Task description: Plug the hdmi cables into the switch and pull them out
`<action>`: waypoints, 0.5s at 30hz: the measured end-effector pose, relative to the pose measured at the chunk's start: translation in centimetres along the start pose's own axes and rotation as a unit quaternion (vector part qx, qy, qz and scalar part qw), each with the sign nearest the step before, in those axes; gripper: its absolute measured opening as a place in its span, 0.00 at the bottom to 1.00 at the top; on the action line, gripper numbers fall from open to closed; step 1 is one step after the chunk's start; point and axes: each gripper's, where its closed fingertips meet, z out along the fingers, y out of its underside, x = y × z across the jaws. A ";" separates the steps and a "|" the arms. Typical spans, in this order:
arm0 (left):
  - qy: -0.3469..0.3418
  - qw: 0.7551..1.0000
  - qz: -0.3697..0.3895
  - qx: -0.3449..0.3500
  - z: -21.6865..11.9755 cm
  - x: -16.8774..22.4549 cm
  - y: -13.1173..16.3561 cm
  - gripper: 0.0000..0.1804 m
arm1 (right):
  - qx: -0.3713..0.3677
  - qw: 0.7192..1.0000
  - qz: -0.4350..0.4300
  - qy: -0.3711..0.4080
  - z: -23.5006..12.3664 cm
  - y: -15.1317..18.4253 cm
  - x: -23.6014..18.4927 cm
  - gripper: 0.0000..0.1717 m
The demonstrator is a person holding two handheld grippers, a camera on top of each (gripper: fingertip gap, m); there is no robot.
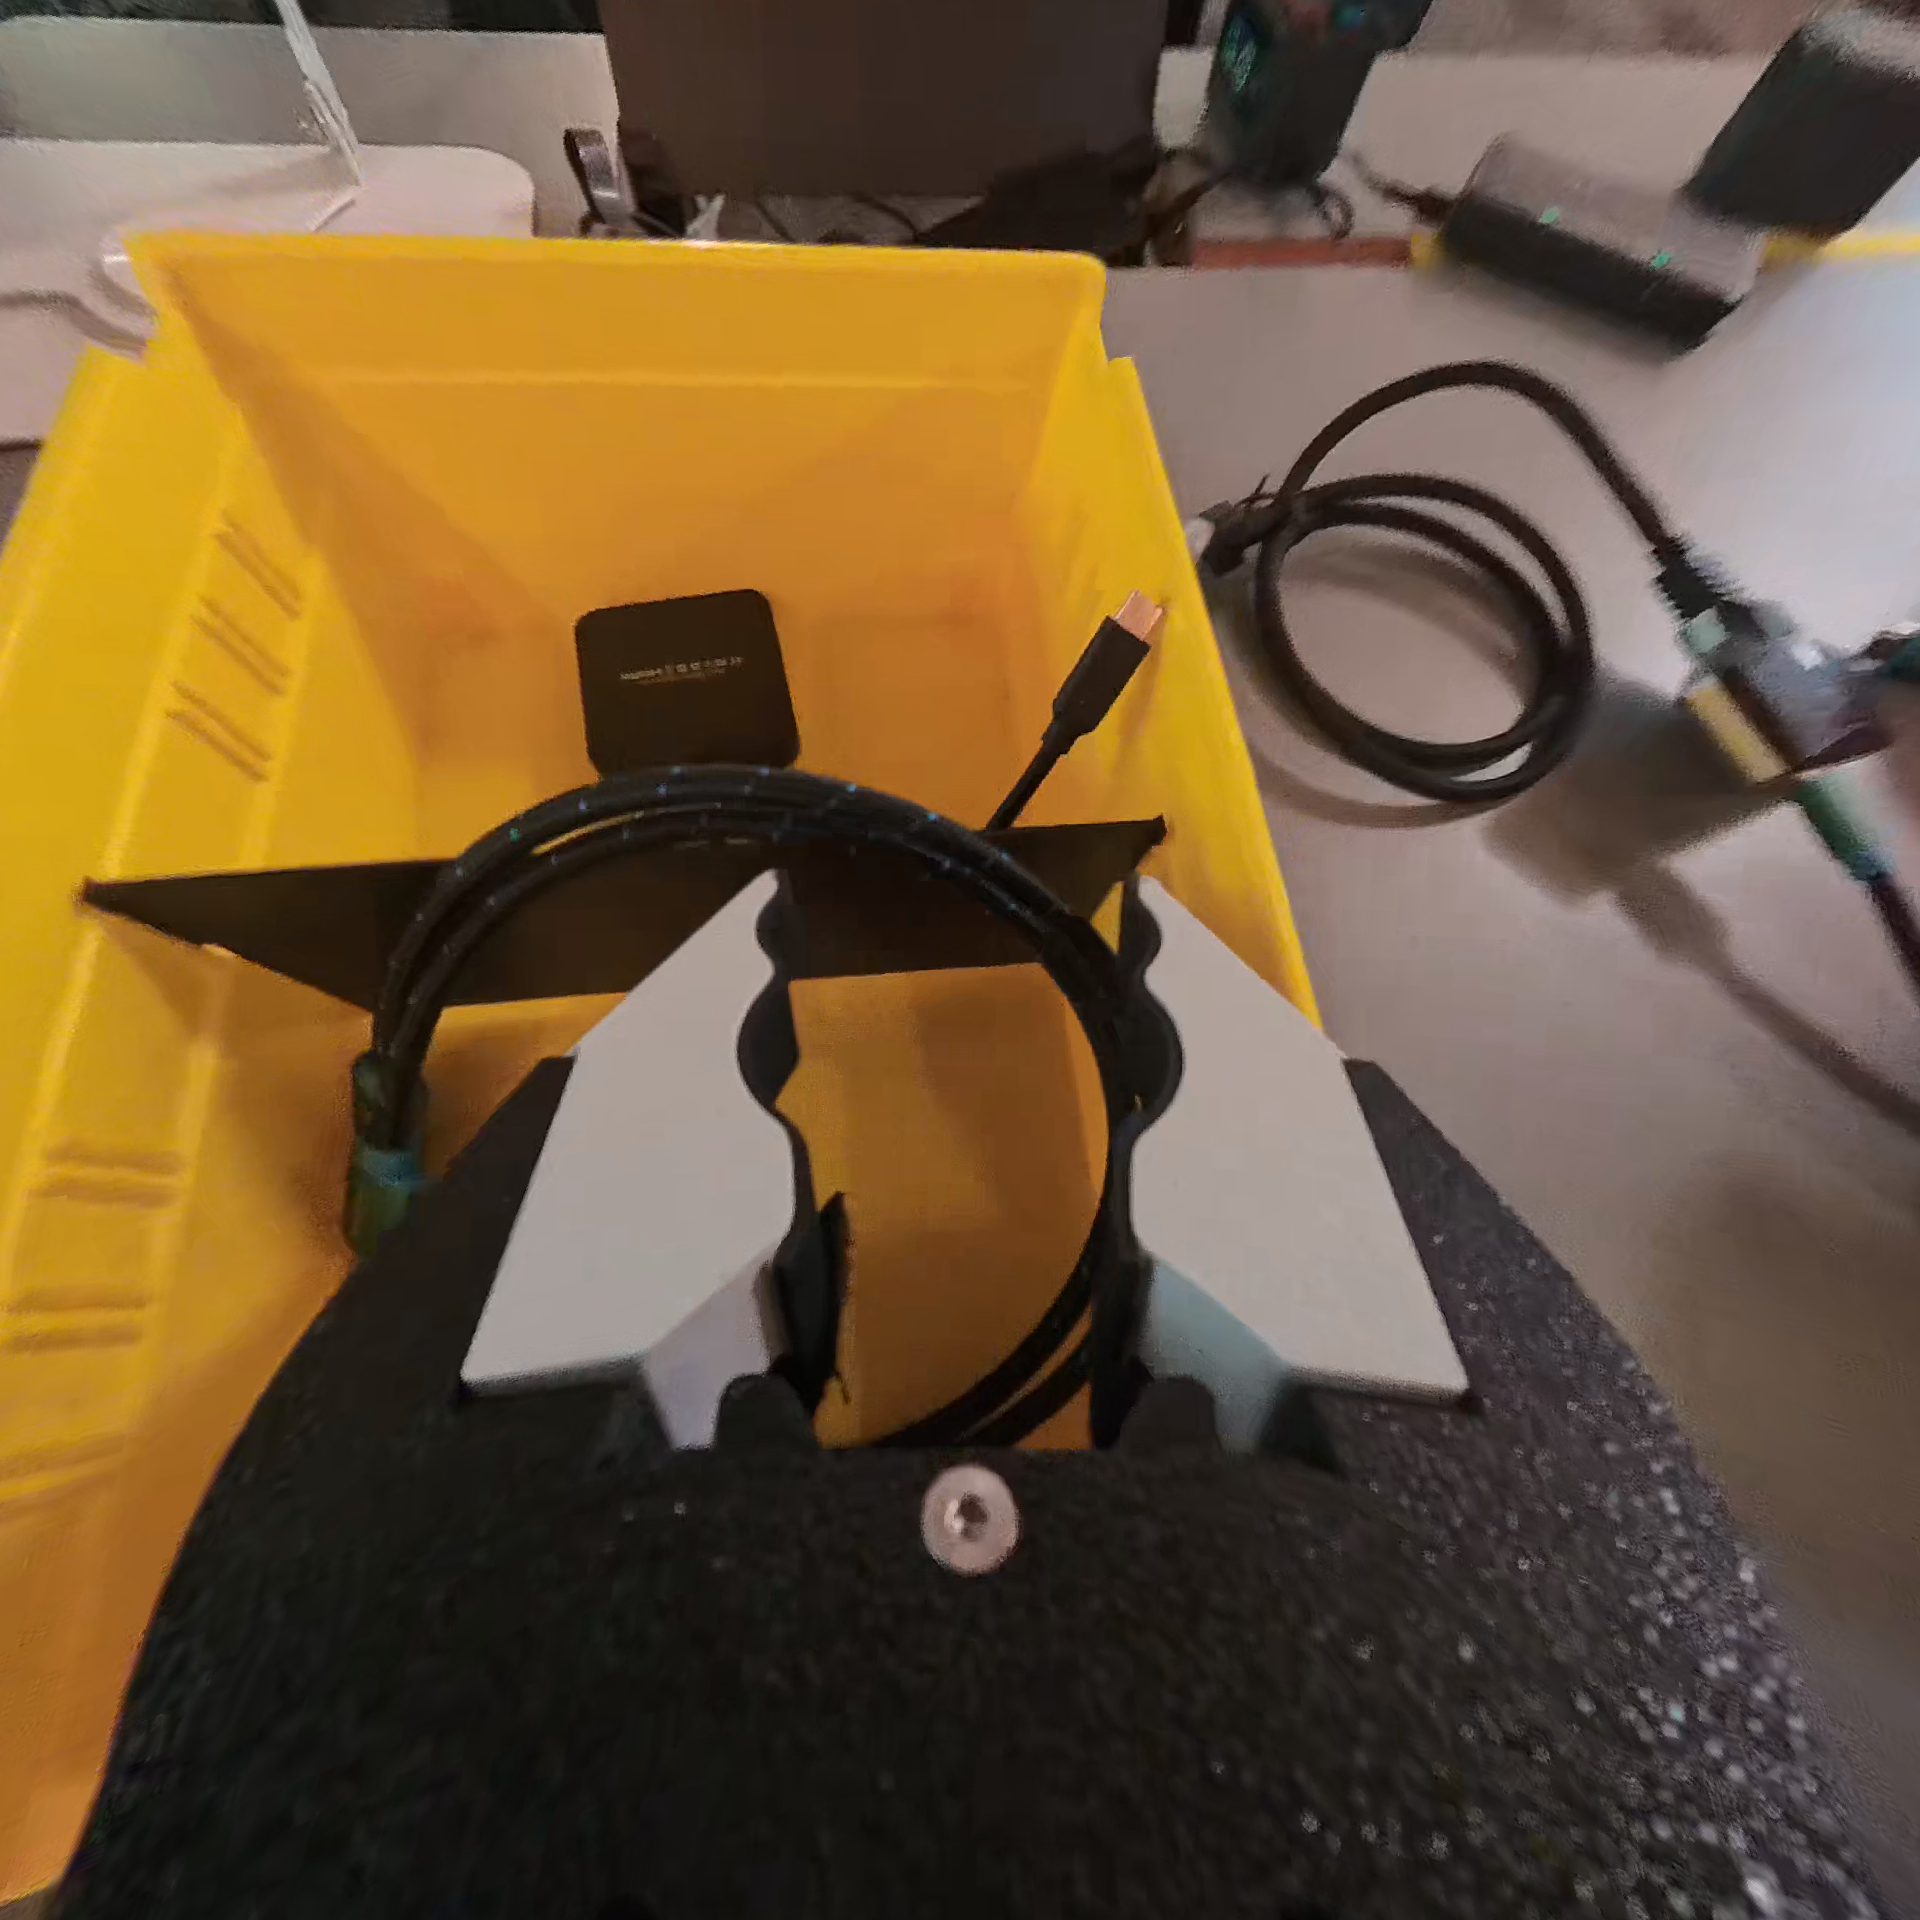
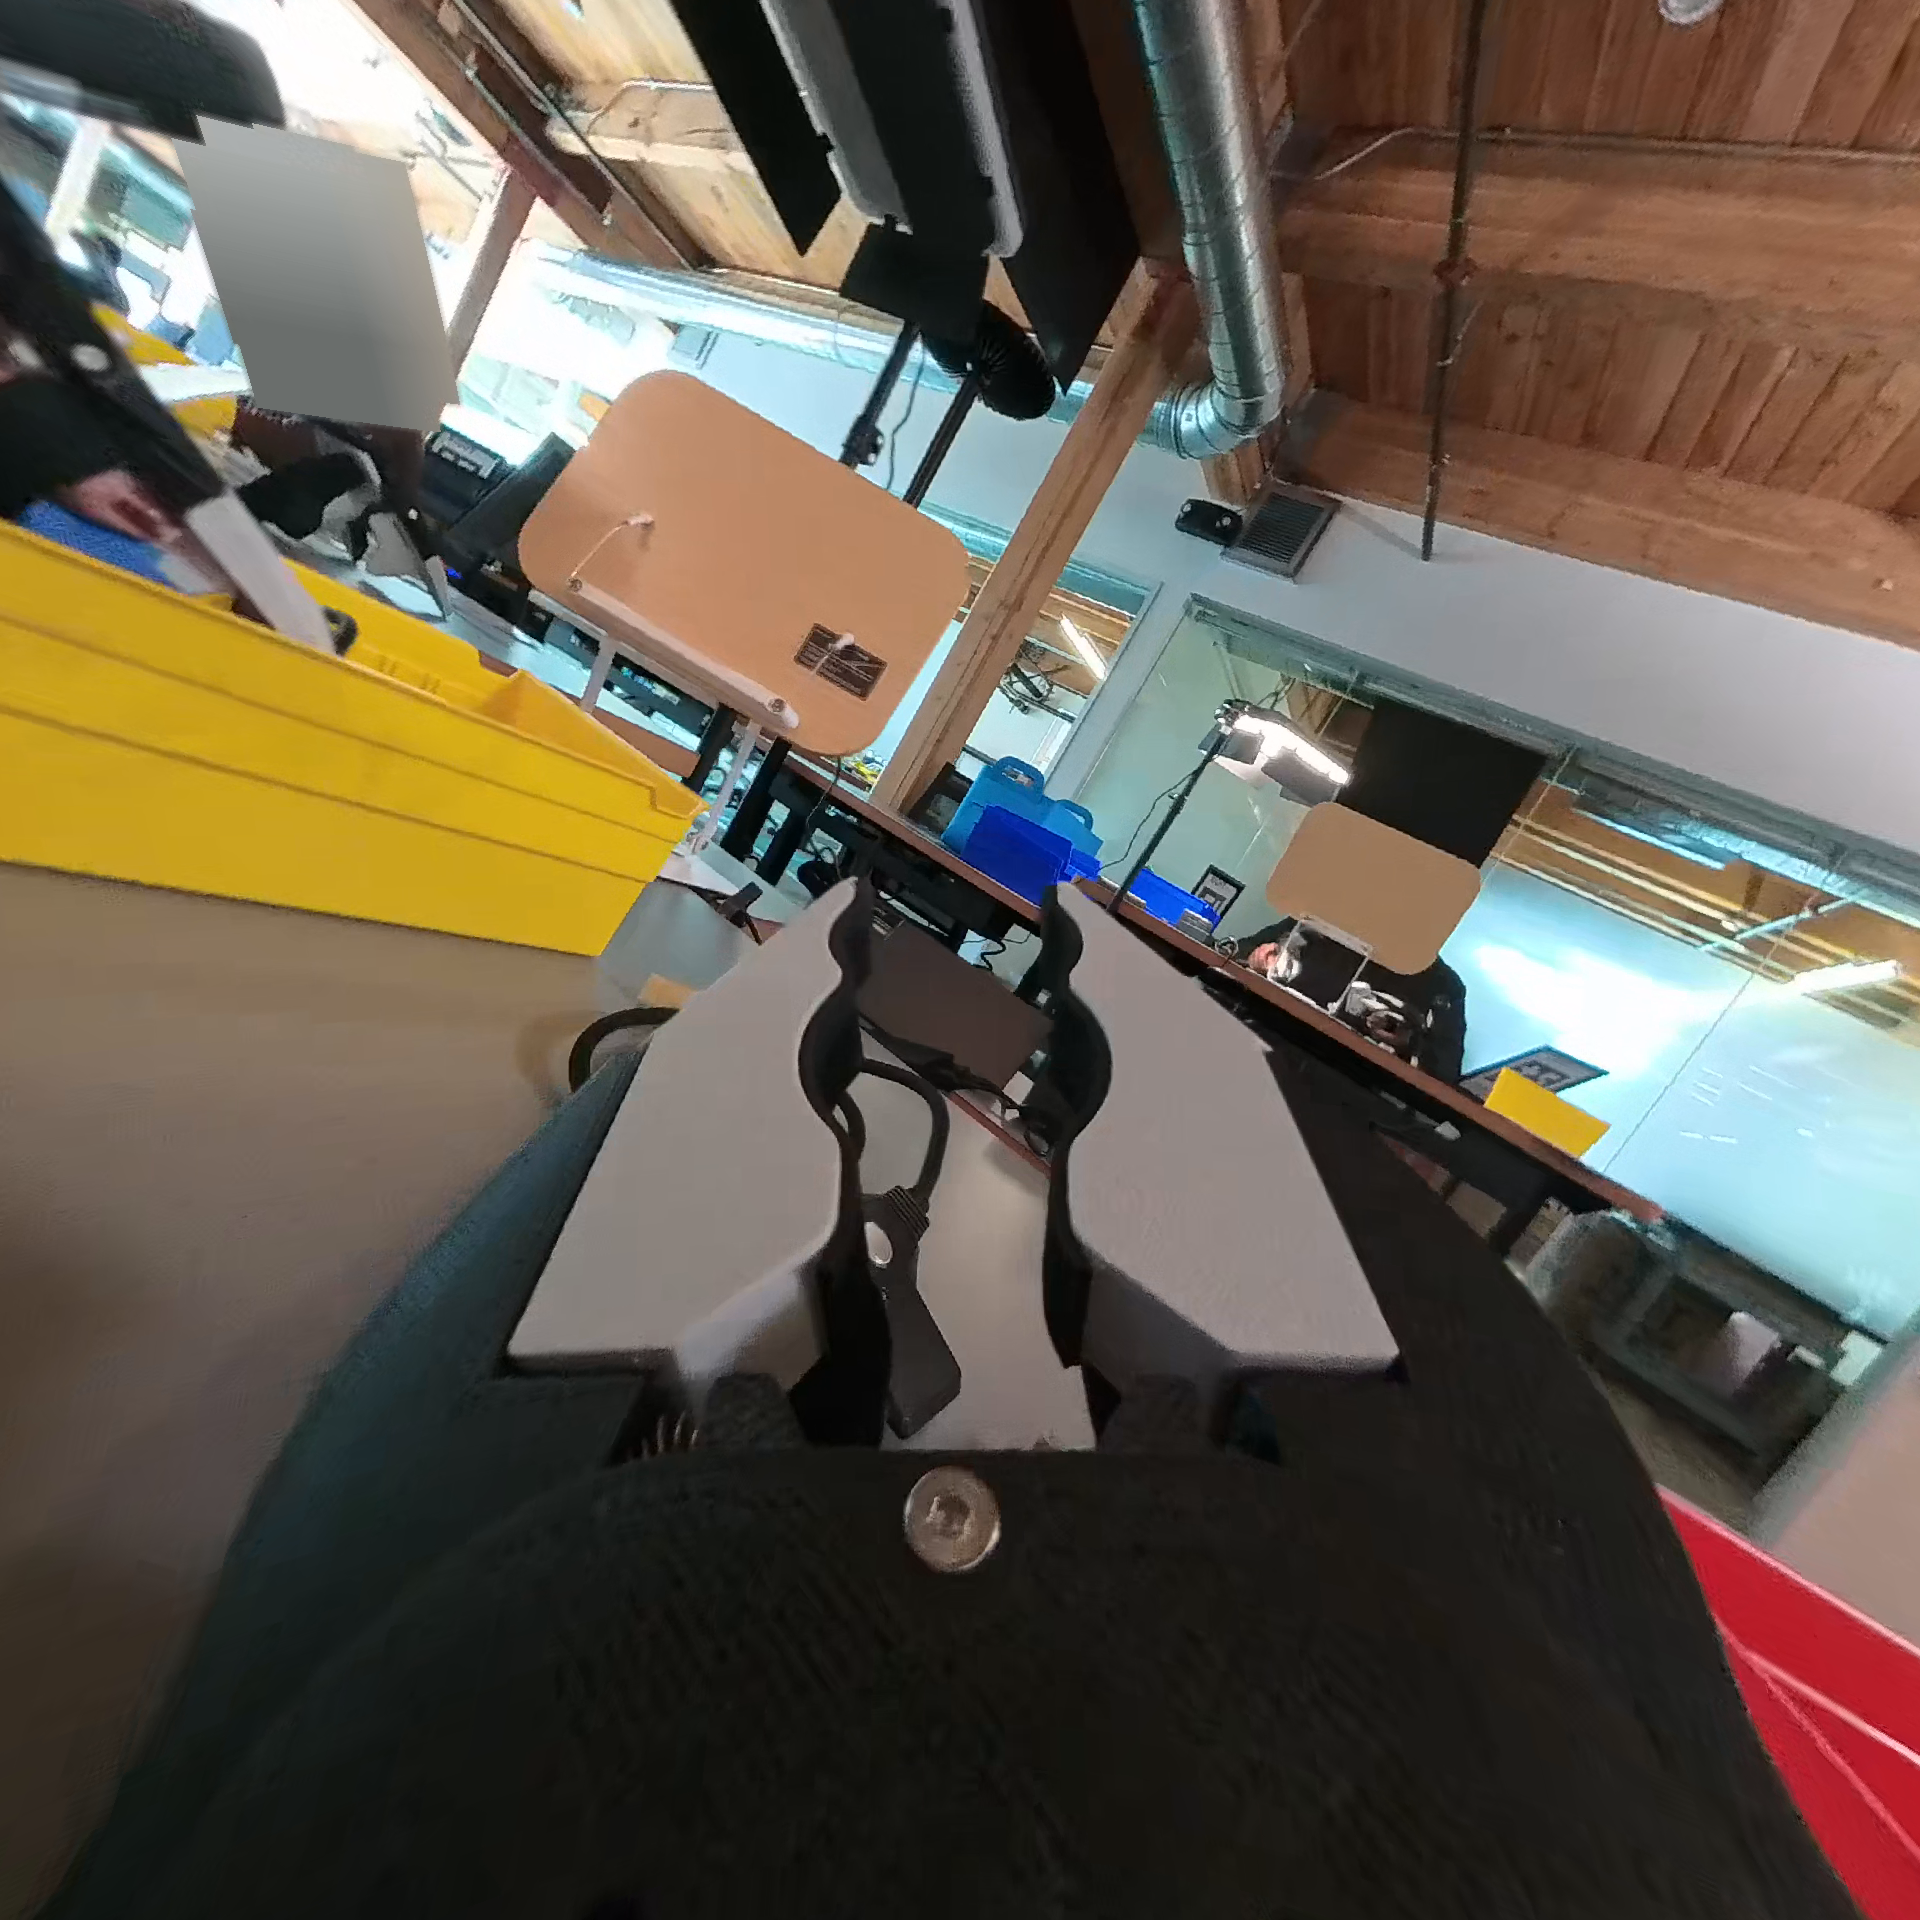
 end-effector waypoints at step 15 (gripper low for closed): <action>0.034 0.999 0.000 0.021 -3.8 1.3 -0.7 0.11 | -0.009 0.998 -0.060 -0.019 0.2 0.1 -1.4 0.15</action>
